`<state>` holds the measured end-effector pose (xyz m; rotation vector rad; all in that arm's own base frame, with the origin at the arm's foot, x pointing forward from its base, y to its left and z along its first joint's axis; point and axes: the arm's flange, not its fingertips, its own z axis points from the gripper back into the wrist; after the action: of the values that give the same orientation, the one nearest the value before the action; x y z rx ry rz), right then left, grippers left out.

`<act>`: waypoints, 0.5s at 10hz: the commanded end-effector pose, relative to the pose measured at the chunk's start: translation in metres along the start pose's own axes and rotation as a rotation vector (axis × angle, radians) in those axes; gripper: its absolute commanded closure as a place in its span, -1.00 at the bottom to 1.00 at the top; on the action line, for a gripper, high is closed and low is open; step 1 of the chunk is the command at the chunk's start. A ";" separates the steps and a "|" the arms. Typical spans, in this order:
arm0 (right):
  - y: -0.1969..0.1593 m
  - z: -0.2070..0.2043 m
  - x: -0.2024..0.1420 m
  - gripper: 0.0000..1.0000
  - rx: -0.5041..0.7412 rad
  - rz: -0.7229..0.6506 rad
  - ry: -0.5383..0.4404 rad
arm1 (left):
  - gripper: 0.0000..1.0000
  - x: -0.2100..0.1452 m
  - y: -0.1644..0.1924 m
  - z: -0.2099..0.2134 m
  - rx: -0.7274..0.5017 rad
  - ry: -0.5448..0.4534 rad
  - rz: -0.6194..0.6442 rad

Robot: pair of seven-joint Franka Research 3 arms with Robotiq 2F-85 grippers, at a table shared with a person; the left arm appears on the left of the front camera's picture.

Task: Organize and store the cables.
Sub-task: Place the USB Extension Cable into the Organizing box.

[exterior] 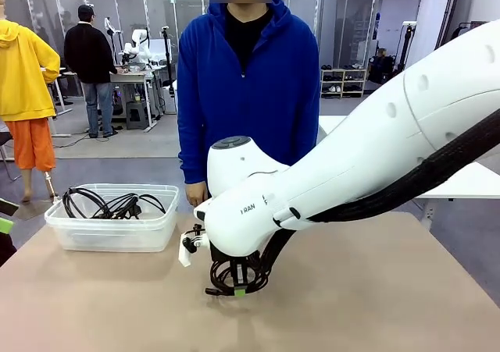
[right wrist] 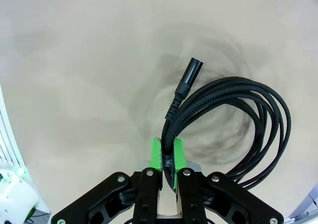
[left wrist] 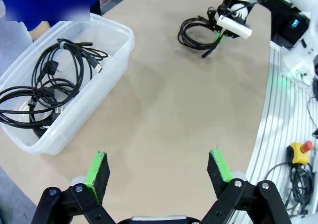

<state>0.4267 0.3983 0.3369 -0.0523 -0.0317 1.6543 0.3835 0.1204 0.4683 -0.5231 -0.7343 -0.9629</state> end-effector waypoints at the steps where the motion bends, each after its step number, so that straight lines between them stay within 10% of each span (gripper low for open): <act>1: 0.004 -0.004 0.000 0.77 0.006 -0.045 -0.045 | -1.00 -0.001 -0.002 0.000 -0.001 -0.029 -0.008; 3: 0.010 -0.003 -0.010 0.77 0.033 -0.050 -0.065 | -1.00 -0.001 -0.002 0.000 -0.001 -0.029 -0.008; 5: 0.018 0.006 -0.024 0.09 0.021 -0.041 -0.097 | -1.00 -0.001 -0.002 0.000 -0.001 -0.029 -0.008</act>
<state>0.4229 0.3904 0.3349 0.0168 -0.0461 1.6011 0.3835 0.1205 0.4682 -0.5231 -0.7343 -0.9628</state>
